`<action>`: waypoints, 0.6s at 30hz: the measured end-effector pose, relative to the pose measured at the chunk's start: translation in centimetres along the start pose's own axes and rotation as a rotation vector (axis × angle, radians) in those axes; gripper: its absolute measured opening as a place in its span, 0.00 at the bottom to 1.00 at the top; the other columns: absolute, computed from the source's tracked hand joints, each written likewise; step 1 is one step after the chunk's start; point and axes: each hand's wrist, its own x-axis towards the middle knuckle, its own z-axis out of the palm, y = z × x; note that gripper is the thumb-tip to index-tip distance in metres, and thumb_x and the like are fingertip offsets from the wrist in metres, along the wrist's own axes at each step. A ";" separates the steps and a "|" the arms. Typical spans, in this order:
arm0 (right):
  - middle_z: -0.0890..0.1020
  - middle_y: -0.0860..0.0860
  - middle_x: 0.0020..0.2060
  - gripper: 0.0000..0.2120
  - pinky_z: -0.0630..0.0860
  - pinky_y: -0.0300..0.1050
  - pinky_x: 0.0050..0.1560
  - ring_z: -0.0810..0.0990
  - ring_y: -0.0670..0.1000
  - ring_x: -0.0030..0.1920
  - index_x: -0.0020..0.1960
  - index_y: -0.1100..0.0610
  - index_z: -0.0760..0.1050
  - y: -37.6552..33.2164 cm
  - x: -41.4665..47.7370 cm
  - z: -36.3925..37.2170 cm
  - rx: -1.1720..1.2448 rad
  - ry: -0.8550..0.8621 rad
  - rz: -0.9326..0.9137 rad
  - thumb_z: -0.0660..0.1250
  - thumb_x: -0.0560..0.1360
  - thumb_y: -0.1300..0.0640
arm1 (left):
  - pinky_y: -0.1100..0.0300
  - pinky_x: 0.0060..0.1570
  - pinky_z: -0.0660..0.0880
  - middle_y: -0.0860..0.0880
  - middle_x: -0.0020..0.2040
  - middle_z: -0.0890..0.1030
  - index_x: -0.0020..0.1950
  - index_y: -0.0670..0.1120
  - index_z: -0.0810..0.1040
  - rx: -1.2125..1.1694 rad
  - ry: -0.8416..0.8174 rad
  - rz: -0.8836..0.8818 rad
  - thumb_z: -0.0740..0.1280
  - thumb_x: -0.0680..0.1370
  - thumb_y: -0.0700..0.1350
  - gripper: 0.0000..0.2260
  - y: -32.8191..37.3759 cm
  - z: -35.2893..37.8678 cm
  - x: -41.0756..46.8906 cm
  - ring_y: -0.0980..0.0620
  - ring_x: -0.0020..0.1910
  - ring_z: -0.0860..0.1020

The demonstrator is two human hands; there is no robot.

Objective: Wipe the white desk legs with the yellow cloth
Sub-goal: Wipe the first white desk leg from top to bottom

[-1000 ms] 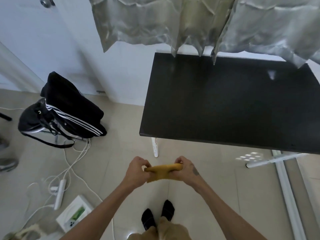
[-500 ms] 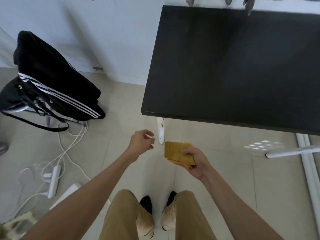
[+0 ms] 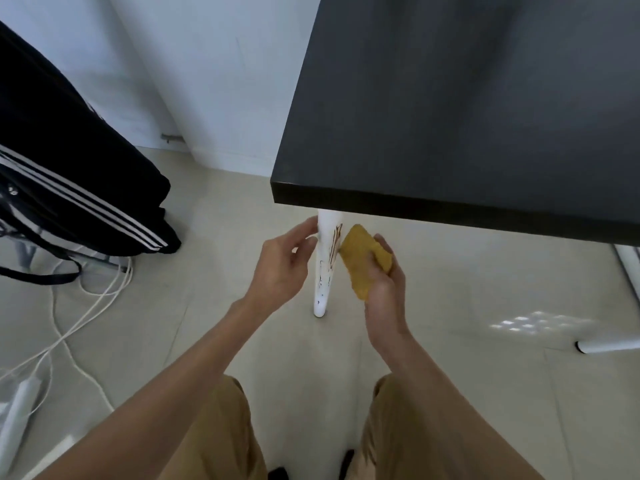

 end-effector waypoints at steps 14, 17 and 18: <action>0.70 0.39 0.74 0.27 0.62 0.50 0.78 0.66 0.39 0.75 0.78 0.49 0.62 13.3 5.3 -0.2 -0.089 -0.335 -0.472 0.58 0.79 0.51 | 0.74 0.48 0.76 0.59 0.50 0.84 0.65 0.52 0.79 -0.152 0.258 0.326 0.70 0.78 0.39 0.16 -5.1 3.0 2.0 0.65 0.48 0.82; 0.73 0.36 0.71 0.26 0.63 0.49 0.78 0.69 0.37 0.72 0.76 0.48 0.66 13.3 5.5 -0.2 -0.062 -0.339 -0.493 0.59 0.78 0.48 | 0.68 0.51 0.79 0.56 0.50 0.86 0.63 0.49 0.81 -0.203 0.273 0.315 0.71 0.77 0.39 0.15 -5.6 3.2 2.4 0.62 0.47 0.83; 0.74 0.36 0.70 0.26 0.63 0.47 0.77 0.69 0.36 0.72 0.75 0.47 0.67 12.6 5.5 -0.1 -0.053 -0.332 -0.509 0.58 0.78 0.47 | 0.67 0.51 0.79 0.56 0.50 0.86 0.62 0.50 0.81 -0.215 0.276 0.309 0.71 0.77 0.39 0.15 -5.8 3.3 2.5 0.61 0.47 0.84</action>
